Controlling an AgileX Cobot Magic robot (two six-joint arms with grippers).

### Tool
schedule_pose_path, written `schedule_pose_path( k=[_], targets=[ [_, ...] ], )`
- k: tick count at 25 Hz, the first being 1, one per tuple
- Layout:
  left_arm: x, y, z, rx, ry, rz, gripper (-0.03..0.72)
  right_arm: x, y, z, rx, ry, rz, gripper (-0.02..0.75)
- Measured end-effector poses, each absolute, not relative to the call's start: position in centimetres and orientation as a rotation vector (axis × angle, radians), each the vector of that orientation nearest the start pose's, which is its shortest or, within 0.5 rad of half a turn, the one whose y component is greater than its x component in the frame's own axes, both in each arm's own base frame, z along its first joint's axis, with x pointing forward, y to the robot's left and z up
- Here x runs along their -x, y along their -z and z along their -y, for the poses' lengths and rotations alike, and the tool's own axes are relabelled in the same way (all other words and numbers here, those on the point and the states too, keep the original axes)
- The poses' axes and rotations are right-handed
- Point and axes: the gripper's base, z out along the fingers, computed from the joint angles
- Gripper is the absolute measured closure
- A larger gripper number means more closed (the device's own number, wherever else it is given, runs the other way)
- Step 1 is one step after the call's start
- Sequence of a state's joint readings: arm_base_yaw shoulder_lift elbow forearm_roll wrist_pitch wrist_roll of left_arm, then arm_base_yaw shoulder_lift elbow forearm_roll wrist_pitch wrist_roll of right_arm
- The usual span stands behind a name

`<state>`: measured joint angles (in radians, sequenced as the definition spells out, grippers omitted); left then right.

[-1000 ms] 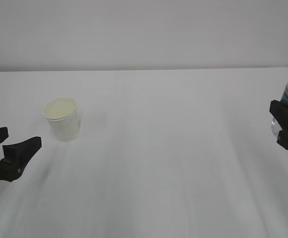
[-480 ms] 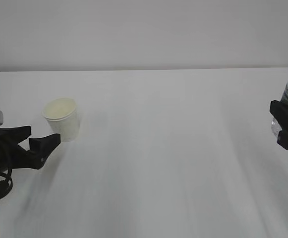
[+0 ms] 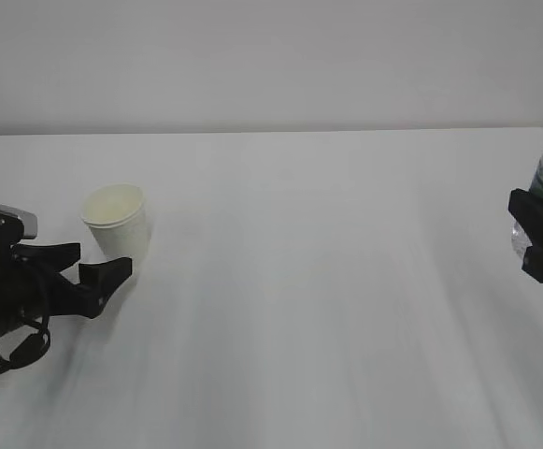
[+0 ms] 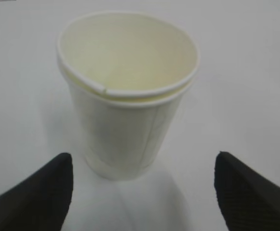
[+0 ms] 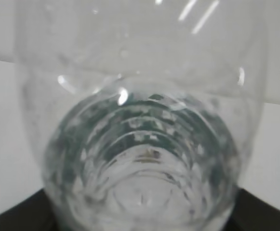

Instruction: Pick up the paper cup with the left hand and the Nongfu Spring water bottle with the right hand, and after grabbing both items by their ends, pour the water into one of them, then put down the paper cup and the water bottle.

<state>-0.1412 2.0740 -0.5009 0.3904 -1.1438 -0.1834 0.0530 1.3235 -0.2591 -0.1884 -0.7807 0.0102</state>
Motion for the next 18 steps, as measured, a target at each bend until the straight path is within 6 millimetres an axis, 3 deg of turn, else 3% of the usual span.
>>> schedule_pose_path(
  k=[18],
  targets=[
    [-32.9,-5.7,8.0,-0.373,0.446,-1.847,0.007,-21.5,-19.5,-2.2,0.268,-0.03,-1.728,0.316]
  ],
)
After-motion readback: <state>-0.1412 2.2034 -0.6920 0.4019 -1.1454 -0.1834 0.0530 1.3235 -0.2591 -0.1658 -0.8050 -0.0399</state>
